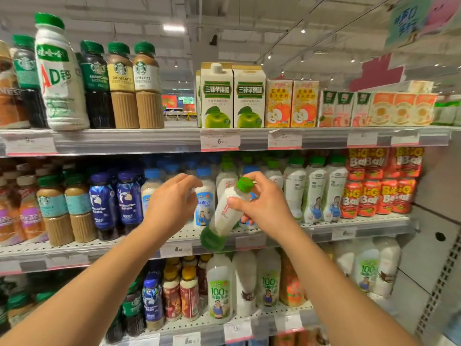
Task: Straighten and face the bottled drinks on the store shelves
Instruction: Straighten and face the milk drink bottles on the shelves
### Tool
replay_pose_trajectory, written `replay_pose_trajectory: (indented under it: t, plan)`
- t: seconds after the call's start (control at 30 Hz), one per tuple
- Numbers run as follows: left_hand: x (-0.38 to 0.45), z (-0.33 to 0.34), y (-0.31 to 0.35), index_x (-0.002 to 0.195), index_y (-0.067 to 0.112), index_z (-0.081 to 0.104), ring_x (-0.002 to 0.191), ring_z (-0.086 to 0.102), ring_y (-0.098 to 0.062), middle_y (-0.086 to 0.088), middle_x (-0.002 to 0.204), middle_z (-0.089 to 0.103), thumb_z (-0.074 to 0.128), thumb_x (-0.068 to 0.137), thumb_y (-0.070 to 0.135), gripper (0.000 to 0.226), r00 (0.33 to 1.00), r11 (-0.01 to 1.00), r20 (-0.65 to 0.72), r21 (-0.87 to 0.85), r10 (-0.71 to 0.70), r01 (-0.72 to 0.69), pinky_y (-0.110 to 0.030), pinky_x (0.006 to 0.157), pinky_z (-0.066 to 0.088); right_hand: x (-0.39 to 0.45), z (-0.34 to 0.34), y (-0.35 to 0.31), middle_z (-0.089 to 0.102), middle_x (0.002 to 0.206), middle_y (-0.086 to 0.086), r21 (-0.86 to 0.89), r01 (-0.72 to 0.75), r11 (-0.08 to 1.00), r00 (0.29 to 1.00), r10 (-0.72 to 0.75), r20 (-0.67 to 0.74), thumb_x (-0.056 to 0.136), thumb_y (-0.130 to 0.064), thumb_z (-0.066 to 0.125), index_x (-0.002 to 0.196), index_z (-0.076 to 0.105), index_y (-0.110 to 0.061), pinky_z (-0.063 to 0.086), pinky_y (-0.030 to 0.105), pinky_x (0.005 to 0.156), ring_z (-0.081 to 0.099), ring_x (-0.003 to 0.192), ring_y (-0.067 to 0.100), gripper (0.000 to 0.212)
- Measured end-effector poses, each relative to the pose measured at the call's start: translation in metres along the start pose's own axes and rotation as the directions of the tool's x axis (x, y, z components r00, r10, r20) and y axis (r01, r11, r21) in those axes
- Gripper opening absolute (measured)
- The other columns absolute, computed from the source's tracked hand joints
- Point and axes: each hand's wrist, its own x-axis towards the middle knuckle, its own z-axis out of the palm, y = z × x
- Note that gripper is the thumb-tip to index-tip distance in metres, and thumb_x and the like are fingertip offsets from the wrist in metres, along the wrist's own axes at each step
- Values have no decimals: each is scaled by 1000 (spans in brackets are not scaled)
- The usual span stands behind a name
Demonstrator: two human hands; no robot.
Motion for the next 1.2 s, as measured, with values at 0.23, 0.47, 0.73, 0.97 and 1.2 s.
replay_pose_trajectory:
  t: [0.23, 0.47, 0.73, 0.97, 1.2]
  plan:
    - [38, 39, 67, 146, 27, 47, 116, 61, -24, 4, 145, 53, 60, 95, 24, 53, 967, 997, 248, 20, 65, -72, -43, 91, 53, -30, -93, 27, 72, 106, -5, -45, -98, 994, 995, 97, -35, 82, -18, 84, 110, 60, -26, 51, 29, 45, 65, 49, 19, 38]
    - [87, 69, 113, 154, 24, 35, 131, 52, -34, -5, 155, 43, 55, 93, 20, 64, 943, 990, 328, 140, -47, 0, -47, 101, 49, -55, -154, 42, 74, 93, -1, -86, -114, 990, 992, 108, -70, 87, -14, 79, 99, 64, -21, 50, 27, 44, 64, 50, 9, 20]
    - [97, 79, 133, 138, 18, 51, 110, 60, -39, -12, 127, 57, 48, 96, 14, 42, 929, 948, 321, 309, -185, 82, -39, 70, 39, -62, -184, 60, 75, 87, -7, -124, -121, 985, 991, 113, -67, 88, -19, 78, 95, 65, -24, 54, 41, 49, 66, 52, 30, 15]
    - [82, 66, 130, 131, 18, 54, 98, 61, -41, -10, 121, 52, 58, 97, 22, 34, 962, 972, 262, 235, -78, 15, -41, 67, 44, -53, -172, 63, 76, 90, -8, -126, -128, 984, 991, 121, -54, 88, -19, 79, 98, 66, -25, 56, 42, 49, 67, 52, 31, 18]
    - [41, 21, 104, 134, 28, 53, 102, 61, -30, 2, 128, 52, 57, 97, 36, 38, 980, 994, 193, 109, -38, 18, -47, 82, 54, -35, -144, 51, 75, 95, -11, -127, -92, 988, 996, 90, -25, 89, -25, 78, 100, 65, -31, 57, 37, 51, 70, 53, 25, 18]
